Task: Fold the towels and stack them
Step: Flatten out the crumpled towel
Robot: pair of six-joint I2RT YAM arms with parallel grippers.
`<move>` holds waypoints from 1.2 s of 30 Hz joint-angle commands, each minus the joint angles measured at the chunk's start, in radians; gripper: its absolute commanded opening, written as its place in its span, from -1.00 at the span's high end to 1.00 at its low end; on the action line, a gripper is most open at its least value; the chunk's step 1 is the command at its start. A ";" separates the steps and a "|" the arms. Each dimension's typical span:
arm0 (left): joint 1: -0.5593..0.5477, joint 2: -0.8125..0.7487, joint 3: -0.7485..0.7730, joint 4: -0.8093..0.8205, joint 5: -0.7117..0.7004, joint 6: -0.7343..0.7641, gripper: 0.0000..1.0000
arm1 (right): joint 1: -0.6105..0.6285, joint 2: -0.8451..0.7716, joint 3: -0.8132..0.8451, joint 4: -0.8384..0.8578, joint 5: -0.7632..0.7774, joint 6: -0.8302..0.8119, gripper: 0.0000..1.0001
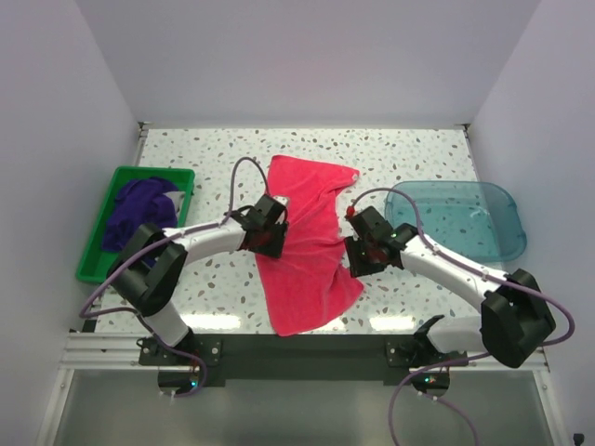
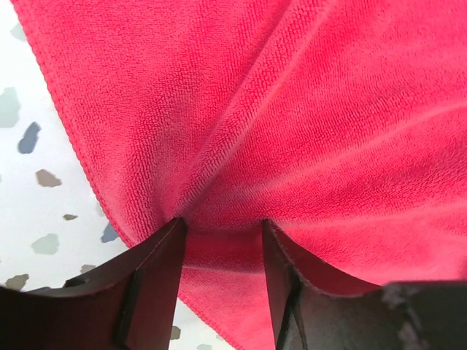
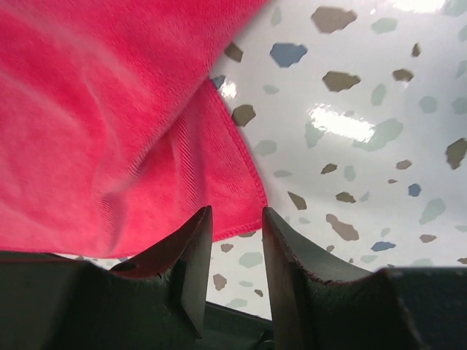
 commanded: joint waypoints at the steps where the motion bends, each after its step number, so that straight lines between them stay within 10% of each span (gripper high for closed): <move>1: 0.046 -0.034 -0.020 -0.057 -0.035 0.031 -0.05 | 0.031 0.012 -0.033 0.035 -0.009 0.056 0.28; 13: 0.093 -0.204 0.008 -0.046 0.057 -0.015 -0.82 | 0.123 0.064 -0.003 0.109 0.015 0.057 0.41; 27: 0.124 -0.353 0.049 -0.137 -0.070 -0.024 -0.79 | 0.238 0.264 0.014 0.144 0.050 0.086 0.61; 36: 0.126 -0.353 0.054 -0.146 -0.081 -0.027 -0.76 | 0.251 0.108 -0.142 -0.089 0.074 0.258 0.63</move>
